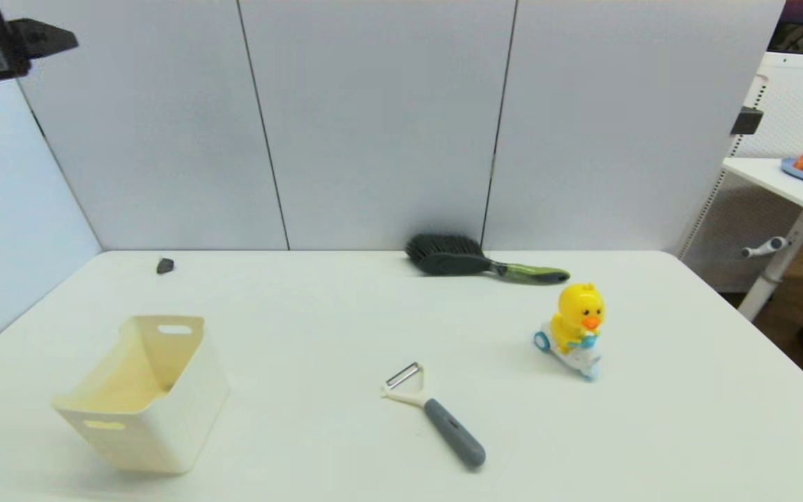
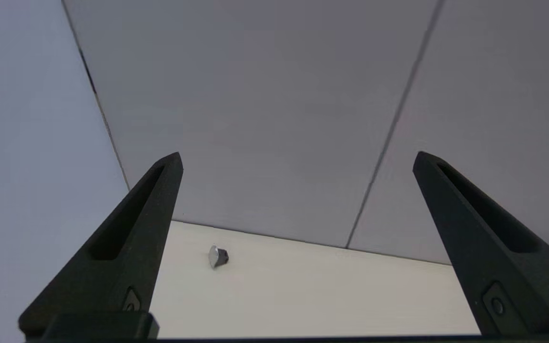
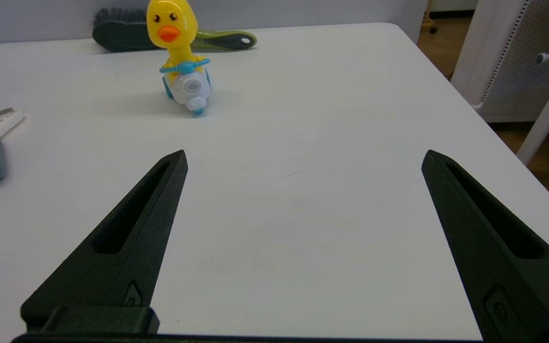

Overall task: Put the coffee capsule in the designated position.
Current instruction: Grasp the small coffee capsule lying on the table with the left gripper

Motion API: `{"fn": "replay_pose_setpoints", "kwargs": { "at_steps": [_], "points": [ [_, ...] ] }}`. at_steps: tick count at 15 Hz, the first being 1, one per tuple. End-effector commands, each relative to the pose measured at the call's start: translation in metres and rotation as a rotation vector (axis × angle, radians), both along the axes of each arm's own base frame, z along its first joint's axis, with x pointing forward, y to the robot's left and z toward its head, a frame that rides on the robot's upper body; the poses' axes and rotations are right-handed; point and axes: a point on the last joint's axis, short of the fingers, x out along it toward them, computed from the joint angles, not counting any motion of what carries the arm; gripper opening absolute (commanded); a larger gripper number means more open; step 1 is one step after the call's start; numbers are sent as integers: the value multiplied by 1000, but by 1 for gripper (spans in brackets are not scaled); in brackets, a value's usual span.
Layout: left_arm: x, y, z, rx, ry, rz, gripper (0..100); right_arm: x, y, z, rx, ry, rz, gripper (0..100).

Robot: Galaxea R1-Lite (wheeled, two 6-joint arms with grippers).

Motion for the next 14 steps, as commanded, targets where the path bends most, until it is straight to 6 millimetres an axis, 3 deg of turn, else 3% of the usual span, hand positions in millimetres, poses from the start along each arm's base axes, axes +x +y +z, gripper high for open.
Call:
{"fn": "replay_pose_setpoints", "kwargs": {
  "at_steps": [1, 6, 14],
  "points": [
    [118, 19, -69, -10, 379, 30, 100, 0, 0, 0, 1, 1, 0, 100],
    [141, 52, -105, 2, 577, 89, 100, 0, 0, 0, 1, 1, 0, 100],
    [190, 64, -185, -27, 744, 70, 100, 0, 0, 0, 1, 1, 0, 100]
  ]
}}
